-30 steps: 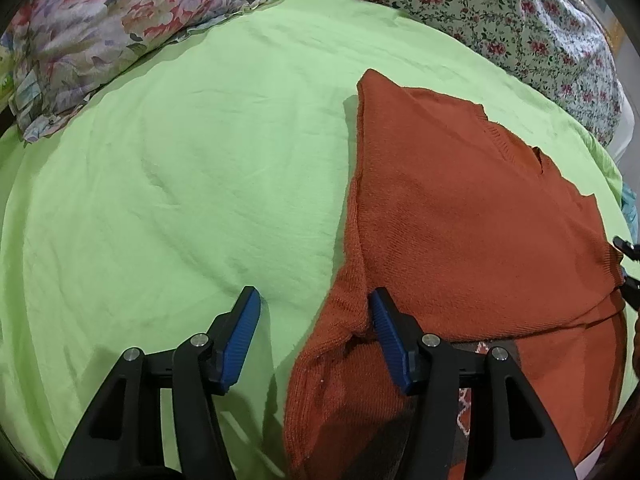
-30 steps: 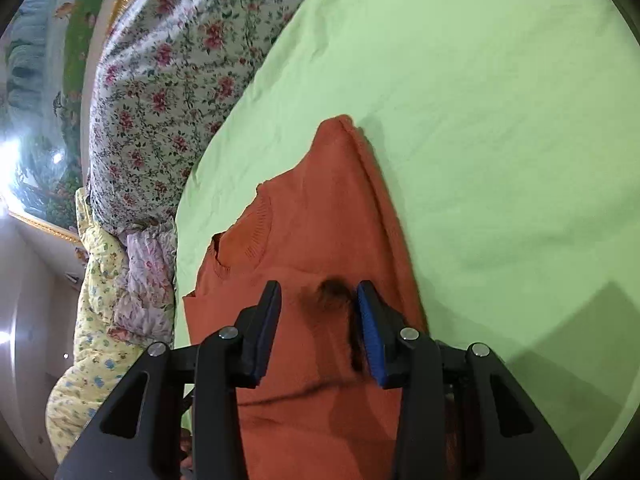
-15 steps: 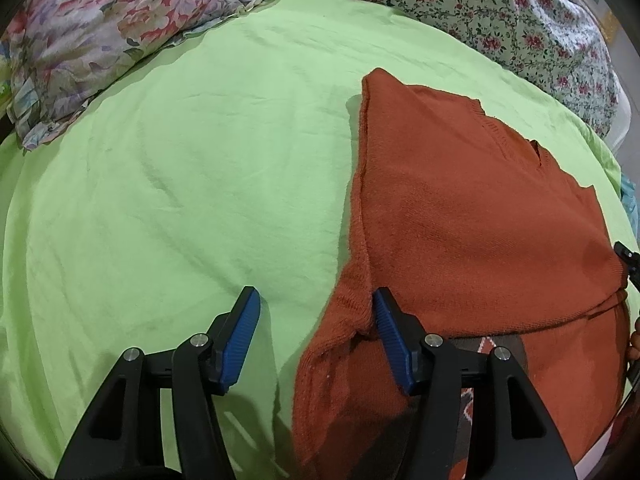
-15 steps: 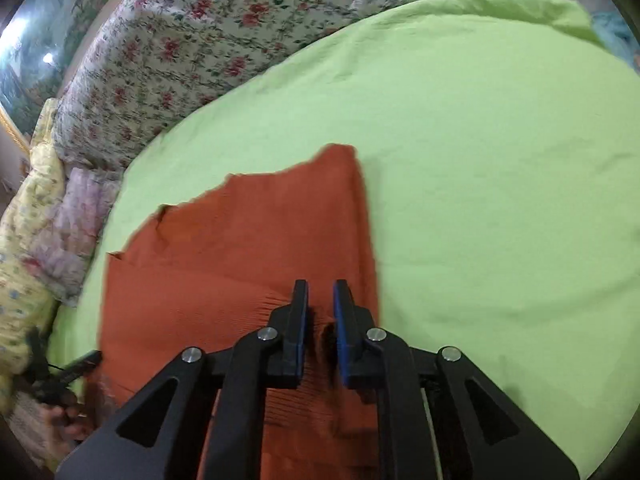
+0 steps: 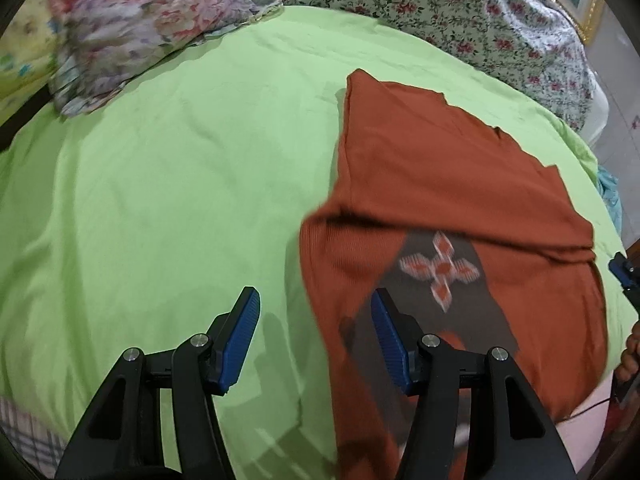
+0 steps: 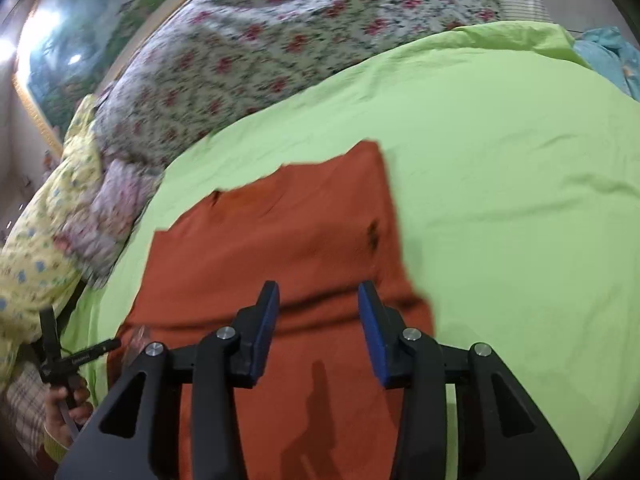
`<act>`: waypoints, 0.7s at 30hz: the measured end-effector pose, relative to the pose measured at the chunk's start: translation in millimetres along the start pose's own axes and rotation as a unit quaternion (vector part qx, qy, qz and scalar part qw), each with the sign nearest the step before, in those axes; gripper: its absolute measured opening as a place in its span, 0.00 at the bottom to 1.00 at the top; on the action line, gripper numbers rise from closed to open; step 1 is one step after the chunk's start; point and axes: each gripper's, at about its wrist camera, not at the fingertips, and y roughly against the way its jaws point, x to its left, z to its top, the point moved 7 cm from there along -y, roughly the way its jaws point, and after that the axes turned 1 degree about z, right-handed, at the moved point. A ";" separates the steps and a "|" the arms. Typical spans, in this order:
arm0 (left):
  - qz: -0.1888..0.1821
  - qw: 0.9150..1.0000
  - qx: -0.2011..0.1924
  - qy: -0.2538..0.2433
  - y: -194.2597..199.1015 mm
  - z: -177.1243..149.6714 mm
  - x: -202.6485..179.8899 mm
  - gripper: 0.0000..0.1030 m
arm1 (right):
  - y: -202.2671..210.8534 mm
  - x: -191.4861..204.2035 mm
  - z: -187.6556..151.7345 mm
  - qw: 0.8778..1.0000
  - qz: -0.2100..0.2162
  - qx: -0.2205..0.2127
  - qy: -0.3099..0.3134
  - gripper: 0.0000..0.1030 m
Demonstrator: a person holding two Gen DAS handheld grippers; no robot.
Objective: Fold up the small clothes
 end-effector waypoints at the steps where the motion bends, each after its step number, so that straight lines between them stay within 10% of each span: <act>1: -0.001 1.000 0.002 0.000 7.2 -10.7 -1.4 0.58 | 3.4 4.3 -8.2 1.000 0.006 0.004 0.002 0.41; 13: -0.043 0.996 0.073 -0.004 26.6 -118.4 -48.6 0.64 | 55.3 23.8 -81.5 0.999 0.026 0.011 0.017 0.50; 21: 0.014 0.996 0.074 -0.054 18.3 -143.2 -65.9 0.73 | 91.0 5.0 -124.5 1.000 0.014 0.020 0.007 0.50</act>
